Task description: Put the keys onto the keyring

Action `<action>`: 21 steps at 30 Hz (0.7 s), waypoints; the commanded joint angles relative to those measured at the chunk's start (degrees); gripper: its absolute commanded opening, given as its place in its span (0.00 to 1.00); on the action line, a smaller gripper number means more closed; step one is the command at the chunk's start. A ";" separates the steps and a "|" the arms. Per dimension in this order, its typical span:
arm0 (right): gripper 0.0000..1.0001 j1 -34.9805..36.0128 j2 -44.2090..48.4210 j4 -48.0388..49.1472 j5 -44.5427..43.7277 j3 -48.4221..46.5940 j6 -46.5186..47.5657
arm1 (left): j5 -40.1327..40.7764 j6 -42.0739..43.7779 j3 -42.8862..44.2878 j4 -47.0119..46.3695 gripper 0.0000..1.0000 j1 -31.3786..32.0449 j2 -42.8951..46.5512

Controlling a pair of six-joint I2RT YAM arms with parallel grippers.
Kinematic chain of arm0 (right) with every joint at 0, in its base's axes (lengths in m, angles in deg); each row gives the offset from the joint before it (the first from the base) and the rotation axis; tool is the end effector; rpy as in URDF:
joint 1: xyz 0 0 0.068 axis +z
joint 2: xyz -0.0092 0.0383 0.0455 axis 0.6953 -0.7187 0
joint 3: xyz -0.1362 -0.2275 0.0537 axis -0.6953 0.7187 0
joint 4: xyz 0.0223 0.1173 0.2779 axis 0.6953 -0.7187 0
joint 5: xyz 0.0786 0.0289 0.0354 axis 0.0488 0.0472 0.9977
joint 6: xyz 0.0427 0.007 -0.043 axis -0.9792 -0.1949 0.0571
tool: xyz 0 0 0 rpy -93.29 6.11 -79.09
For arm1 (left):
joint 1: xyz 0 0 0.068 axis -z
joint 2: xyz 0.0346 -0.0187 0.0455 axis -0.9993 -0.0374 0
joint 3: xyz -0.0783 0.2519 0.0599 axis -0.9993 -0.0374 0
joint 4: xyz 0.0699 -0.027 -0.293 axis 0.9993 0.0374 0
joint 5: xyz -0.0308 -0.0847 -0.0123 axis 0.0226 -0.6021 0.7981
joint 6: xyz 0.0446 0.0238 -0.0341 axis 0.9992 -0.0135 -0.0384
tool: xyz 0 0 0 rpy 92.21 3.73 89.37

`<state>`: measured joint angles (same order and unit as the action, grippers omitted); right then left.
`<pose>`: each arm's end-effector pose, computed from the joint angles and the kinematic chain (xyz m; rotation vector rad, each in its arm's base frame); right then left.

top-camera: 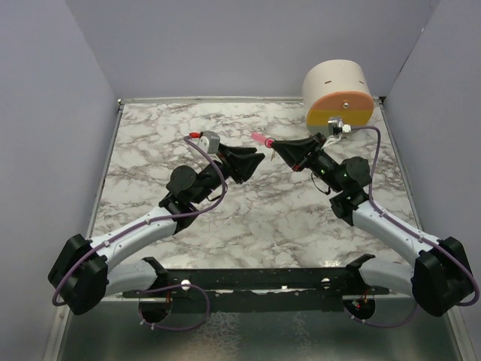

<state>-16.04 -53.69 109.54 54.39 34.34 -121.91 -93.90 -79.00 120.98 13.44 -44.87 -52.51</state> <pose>0.2602 0.1575 0.2989 -0.2079 1.3772 1.2454 0.2222 -0.2153 0.3088 0.2767 1.3219 -1.1687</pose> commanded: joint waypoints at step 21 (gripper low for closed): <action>0.01 -0.38 -0.72 3.12 0.10 -1.18 -1.75 | -4.02 -2.14 3.57 -9.79 0.40 -0.54 -5.22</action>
<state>-16.04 -54.26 109.67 54.41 34.34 -122.74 -96.15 -80.80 122.62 6.95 -45.03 -57.19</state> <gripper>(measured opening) 0.056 0.403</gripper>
